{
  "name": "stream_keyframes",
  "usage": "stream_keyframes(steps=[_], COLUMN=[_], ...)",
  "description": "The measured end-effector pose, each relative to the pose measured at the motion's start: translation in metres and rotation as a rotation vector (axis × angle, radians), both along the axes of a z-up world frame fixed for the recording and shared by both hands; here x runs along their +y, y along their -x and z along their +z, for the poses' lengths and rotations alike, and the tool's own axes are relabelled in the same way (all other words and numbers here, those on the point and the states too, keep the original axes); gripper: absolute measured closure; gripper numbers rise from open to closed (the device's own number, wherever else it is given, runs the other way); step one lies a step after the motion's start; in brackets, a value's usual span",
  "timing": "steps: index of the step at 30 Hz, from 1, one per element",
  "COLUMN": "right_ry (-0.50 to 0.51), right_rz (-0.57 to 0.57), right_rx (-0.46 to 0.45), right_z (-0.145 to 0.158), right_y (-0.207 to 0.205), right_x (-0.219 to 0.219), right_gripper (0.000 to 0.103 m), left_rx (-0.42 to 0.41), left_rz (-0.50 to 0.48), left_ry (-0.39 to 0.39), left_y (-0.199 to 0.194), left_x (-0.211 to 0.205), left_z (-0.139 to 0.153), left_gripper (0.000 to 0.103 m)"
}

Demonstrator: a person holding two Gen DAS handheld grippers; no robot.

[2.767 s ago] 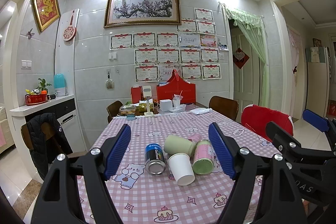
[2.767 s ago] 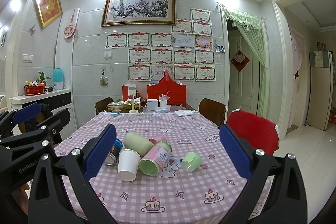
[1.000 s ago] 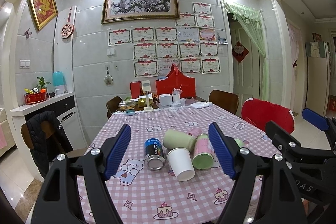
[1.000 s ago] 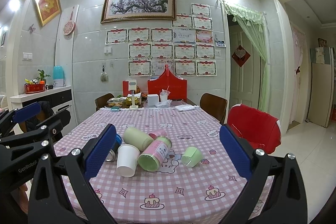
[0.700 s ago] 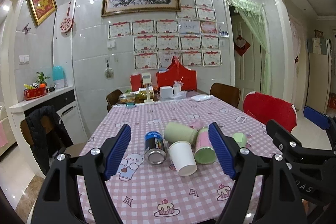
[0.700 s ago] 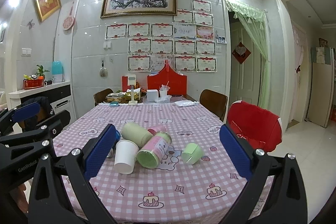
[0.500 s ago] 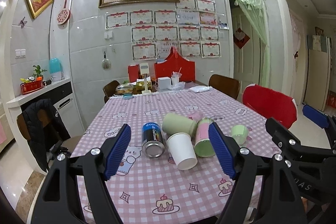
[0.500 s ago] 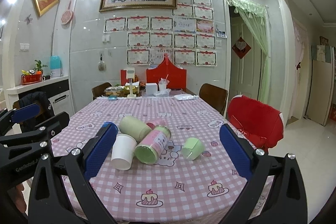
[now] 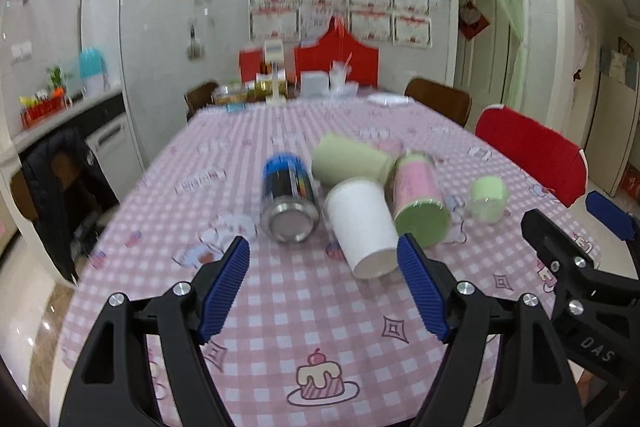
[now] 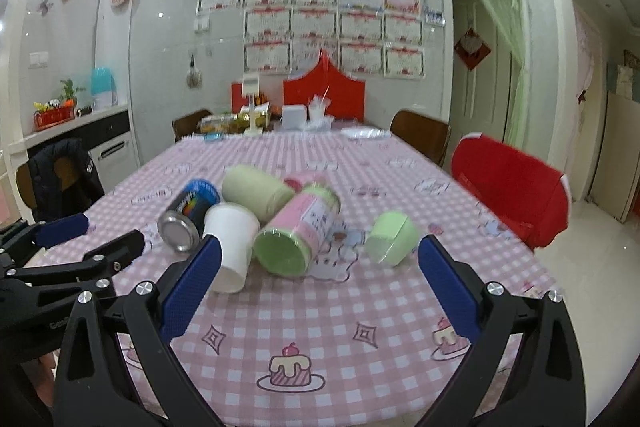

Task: Flip cup upside down
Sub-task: 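Move the right tool down toward the white paper cup lying sideways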

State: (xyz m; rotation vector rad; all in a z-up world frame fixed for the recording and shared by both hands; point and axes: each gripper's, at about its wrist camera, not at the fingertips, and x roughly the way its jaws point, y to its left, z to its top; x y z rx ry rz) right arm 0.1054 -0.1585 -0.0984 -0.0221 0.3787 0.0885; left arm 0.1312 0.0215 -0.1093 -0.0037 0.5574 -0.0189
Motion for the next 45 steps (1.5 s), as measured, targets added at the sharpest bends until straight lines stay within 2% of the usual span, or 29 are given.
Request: stream_keyframes(steps=[8,14,27,31,33,39,45], right_ry=[-0.055,-0.080,-0.122,-0.131,-0.128,-0.115,-0.112], right_rz=[-0.022,-0.041,-0.055,-0.047,-0.045,-0.043,-0.017], right_rx=[0.056,0.091,0.187,0.213,0.217,0.215,0.209], right_z=[-0.015,-0.024,-0.051,-0.056,-0.057,-0.054,-0.048], right_y=[-0.022,-0.037,-0.074,-0.079,-0.080,-0.073,-0.058], right_x=[-0.016,-0.027,-0.041,-0.040,-0.040,-0.035,-0.025], right_gripper=[0.008,0.008,0.008,0.008,0.008,0.008,0.008], left_rx=[0.090,0.151,0.256,0.274,0.283,0.286,0.291], left_rz=[-0.048,-0.083,-0.072,-0.075,-0.084,-0.086,-0.112], left_ry=[0.046,0.043,0.012,0.015,0.016,0.016,0.020], left_y=[-0.031,-0.060,-0.109,-0.113,-0.112,-0.102,-0.067], left_x=[-0.007,-0.026,-0.047,-0.044,-0.042,-0.033,-0.023], left_z=[-0.025,-0.041,-0.067,-0.070,-0.072,-0.070,-0.067], left_gripper=[0.028,0.028,0.028,0.030,0.040,0.042,0.043])
